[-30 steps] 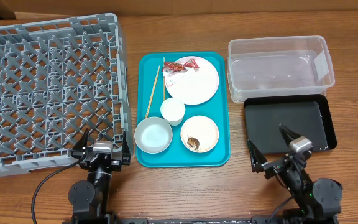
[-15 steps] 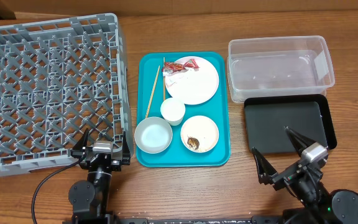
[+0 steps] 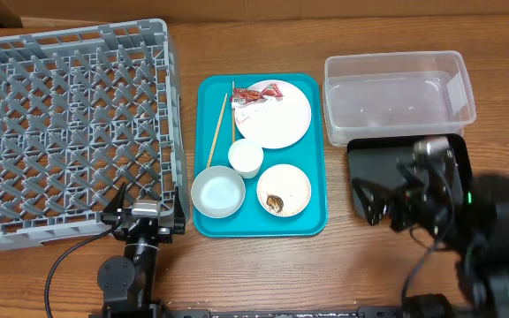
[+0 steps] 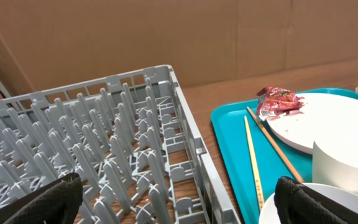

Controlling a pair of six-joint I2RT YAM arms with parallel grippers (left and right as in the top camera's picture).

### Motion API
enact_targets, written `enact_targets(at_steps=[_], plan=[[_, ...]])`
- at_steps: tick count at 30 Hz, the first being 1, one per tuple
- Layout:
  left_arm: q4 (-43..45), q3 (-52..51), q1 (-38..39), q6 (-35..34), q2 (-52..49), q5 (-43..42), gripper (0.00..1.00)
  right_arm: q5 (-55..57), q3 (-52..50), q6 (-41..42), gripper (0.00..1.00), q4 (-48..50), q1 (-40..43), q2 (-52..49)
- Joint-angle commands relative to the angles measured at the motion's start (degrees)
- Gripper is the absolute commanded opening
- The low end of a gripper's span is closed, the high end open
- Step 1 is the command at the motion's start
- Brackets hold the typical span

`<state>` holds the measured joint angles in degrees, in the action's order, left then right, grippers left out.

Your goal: Sort waste into correct bins and load items into the dishwasher

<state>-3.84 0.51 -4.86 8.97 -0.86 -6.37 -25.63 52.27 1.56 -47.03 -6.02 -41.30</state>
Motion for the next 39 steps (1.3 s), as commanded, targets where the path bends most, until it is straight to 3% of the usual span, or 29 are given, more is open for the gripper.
enact_targets(at_steps=[1,11,14,15,21,28,33,39], plan=[[-0.2,-0.2,0.4,-0.7,0.6,0.4,1.00,-0.4,9.9,0.1,1.00,-4.4,-0.7,-9.8],[-0.2,-0.2,0.4,-0.7,0.6,0.5,1.00,-0.1,35.6,0.1,1.00,-14.6,-7.1,-39.1],[-0.2,-0.2,0.4,-0.7,0.6,0.5,1.00,-1.9,39.3,0.1,1.00,-9.8,-9.2,-44.8],[-0.2,-0.2,0.4,-0.7,0.6,0.4,1.00,-3.1,39.3,0.8,1.00,-4.2,-10.0,-46.8],[-0.2,-0.2,0.4,-0.7,0.6,0.4,1.00,-8.7,39.3,12.4,1.00,12.0,-11.7,-54.2],[-0.2,-0.2,0.4,-0.7,0.6,0.4,1.00,11.4,39.3,27.9,1.00,16.8,-15.9,-61.7],[-0.2,-0.2,0.4,-0.7,0.6,0.4,1.00,24.3,39.3,33.6,1.00,17.8,-20.7,-66.5],[-0.2,-0.2,0.4,-0.7,0.6,0.5,1.00,29.6,39.3,37.9,1.00,21.3,-23.2,-74.4]])
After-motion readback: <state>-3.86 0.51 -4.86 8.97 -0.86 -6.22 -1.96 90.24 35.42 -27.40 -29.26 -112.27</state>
